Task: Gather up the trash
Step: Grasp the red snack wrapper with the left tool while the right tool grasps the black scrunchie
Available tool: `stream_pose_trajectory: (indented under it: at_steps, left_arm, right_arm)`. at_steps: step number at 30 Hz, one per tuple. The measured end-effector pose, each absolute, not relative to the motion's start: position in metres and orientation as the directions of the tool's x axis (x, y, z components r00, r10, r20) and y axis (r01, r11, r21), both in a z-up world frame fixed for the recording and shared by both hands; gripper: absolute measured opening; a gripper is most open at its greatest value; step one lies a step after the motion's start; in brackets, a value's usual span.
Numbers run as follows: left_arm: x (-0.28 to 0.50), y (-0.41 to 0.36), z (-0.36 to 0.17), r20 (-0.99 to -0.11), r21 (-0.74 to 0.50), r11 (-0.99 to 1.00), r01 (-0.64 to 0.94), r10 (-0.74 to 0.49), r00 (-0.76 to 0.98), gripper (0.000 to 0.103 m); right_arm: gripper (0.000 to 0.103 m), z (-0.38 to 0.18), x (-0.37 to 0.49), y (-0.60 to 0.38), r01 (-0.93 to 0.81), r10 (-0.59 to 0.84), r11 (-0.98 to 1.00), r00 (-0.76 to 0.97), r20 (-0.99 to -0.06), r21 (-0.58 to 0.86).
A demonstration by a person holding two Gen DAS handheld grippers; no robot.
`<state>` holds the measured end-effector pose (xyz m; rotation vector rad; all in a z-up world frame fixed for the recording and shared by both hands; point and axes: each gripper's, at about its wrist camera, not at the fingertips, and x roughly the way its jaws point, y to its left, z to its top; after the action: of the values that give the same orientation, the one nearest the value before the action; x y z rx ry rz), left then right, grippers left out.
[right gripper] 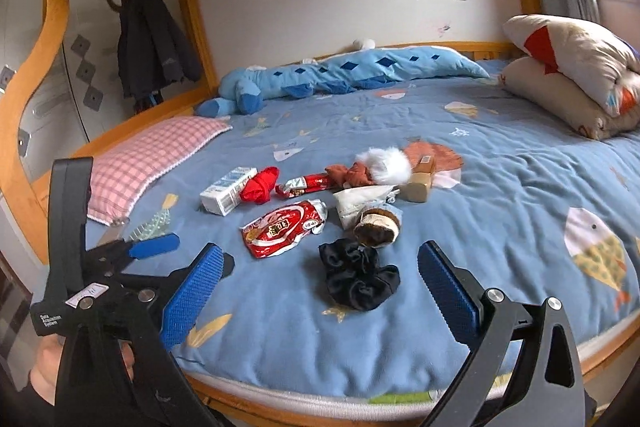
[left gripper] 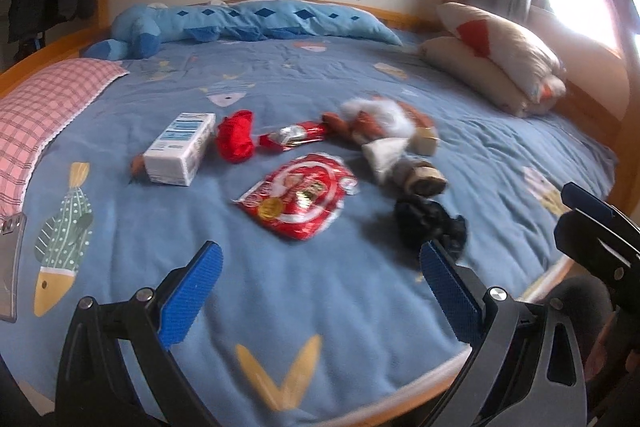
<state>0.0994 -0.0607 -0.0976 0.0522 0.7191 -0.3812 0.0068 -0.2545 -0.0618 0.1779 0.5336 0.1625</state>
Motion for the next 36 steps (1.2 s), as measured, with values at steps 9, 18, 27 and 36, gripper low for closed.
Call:
stream_pose_trajectory:
  at_steps: [9,18,27,36]
  left_arm:
    - [0.143,-0.039,-0.129,-0.699,-0.125,0.944,0.307,-0.303,0.647,0.099]
    - [0.169,-0.05,-0.137,-0.723,-0.11,0.934,0.339,-0.309,0.618,0.099]
    - [0.201,-0.082,-0.147,-0.733,-0.036,0.915,0.401,-0.296,0.612,0.099]
    - [0.232,-0.117,-0.161,-0.787,0.033,0.88,0.474,-0.27,0.555,0.083]
  right_arm:
    - [0.091,-0.107,0.064,-0.25,-0.055,0.141,0.987,0.76,-0.634,0.152]
    - [0.067,-0.153,0.109,-0.248,-0.048,0.09,0.996,0.656,-0.749,0.078]
    - [0.021,-0.145,0.099,-0.261,-0.092,0.172,0.984,0.689,-0.704,0.15]
    - [0.021,-0.144,0.097,-0.269,-0.098,0.214,0.974,0.686,-0.695,0.203]
